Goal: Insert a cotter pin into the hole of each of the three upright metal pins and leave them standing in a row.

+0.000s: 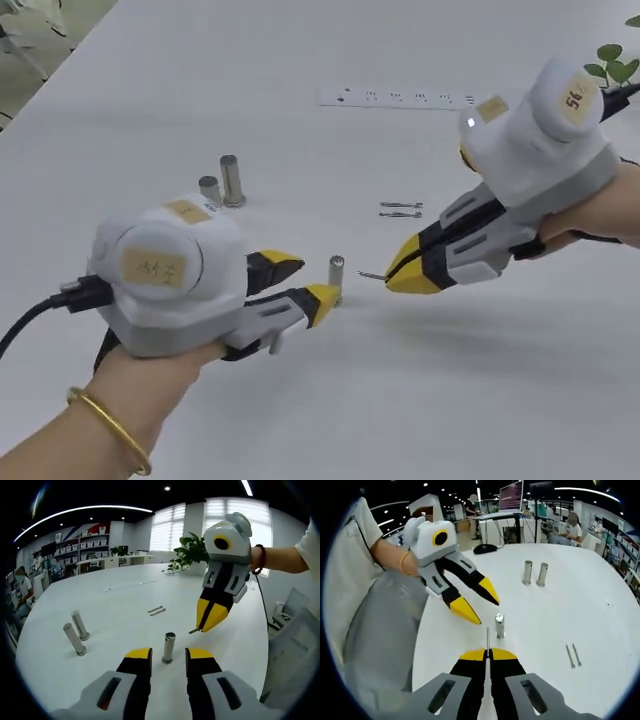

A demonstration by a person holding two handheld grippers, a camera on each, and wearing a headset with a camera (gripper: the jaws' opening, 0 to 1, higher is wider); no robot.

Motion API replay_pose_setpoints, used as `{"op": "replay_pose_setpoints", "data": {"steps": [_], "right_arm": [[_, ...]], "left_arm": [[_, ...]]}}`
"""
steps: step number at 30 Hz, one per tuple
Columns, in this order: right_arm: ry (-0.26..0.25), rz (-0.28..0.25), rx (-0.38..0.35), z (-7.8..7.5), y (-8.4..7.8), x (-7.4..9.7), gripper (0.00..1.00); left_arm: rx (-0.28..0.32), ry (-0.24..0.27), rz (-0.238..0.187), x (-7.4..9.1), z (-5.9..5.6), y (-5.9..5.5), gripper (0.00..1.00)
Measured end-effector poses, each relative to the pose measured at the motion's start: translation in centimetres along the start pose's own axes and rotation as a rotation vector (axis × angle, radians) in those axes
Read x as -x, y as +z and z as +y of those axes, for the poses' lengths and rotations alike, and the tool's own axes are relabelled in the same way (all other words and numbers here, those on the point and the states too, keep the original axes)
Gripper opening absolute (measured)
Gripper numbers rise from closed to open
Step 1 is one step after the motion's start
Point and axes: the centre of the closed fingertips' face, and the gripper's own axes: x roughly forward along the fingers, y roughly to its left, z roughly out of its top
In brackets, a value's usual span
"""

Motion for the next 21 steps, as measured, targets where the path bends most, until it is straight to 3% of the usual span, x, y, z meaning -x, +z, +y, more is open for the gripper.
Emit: {"op": "replay_pose_setpoints", "data": {"steps": [13, 21], "right_arm": [[-0.015, -0.002, -0.013, -1.3, 0.2, -0.7, 0.03], [-0.016, 0.002, -0.015, -1.6, 0.3, -1.2, 0.03]], "left_arm": [[-0.005, -0.015, 0.013, -2.1, -0.1, -0.4, 0.20], [-0.009, -0.012, 0.039, -3.0, -0.1, -1.3, 0.12]]}}
